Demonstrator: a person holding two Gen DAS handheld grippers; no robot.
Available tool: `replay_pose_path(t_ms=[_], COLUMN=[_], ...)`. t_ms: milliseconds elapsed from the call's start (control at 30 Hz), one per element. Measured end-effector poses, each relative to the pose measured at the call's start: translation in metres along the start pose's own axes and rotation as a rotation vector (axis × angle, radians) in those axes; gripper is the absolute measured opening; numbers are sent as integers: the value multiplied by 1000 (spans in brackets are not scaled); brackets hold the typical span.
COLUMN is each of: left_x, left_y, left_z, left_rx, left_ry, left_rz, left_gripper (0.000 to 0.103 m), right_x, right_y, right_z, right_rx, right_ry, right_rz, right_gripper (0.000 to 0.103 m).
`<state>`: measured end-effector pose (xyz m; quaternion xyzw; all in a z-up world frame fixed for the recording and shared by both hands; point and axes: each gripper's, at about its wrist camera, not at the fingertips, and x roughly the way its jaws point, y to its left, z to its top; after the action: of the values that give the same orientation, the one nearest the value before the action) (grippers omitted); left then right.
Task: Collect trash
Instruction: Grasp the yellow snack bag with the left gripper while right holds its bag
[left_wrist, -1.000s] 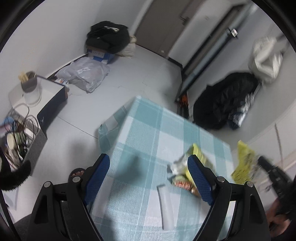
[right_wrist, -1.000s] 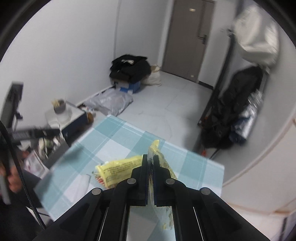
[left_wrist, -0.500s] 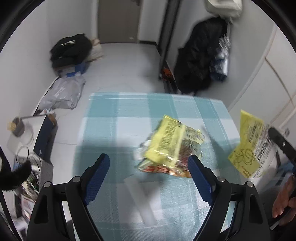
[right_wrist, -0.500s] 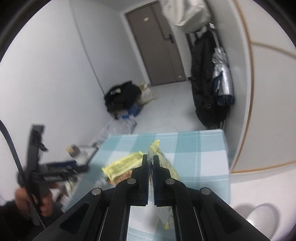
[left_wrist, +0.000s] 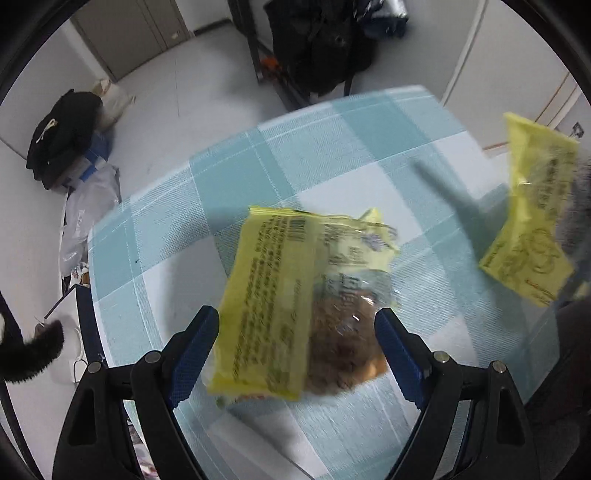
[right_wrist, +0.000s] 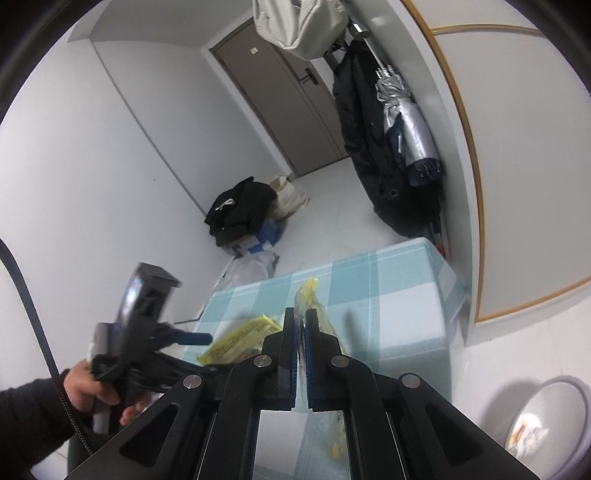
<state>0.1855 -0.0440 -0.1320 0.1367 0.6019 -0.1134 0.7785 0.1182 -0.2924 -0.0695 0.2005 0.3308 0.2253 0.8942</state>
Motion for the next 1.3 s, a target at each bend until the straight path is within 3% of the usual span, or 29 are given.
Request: replay_pose_path(t_ms=[200,400,567,633,867,1033,1300], left_x=[15,9,5,5,-3,-11,-22], left_y=[2,1,-14,-16,-17,-16,-8], left_z=[-2,3,5,4,3,4,5], left_rx=[62,76,133,149,124,99,22], left_ry=[70,55,50,52,44,13,-21], left_rz=[-30,-31,-3,6,28,24,-28], left_gripper=[84,83,68,56,39,21,18], right_x=[2,4,5,6,4,5,3], right_y=[-1,-3,0,-1,-3,-5,-6], right_z=[0,2,1,1,0,1,0], right_rx=[-15,5,2,6,14,23,33], right_ry=[1,-4,-3,-2,-4,-3,-4], right_rz=[-25,-9,-14,-17,-23,-27,-37], right_gripper=[3,3,3,3,3,3,3])
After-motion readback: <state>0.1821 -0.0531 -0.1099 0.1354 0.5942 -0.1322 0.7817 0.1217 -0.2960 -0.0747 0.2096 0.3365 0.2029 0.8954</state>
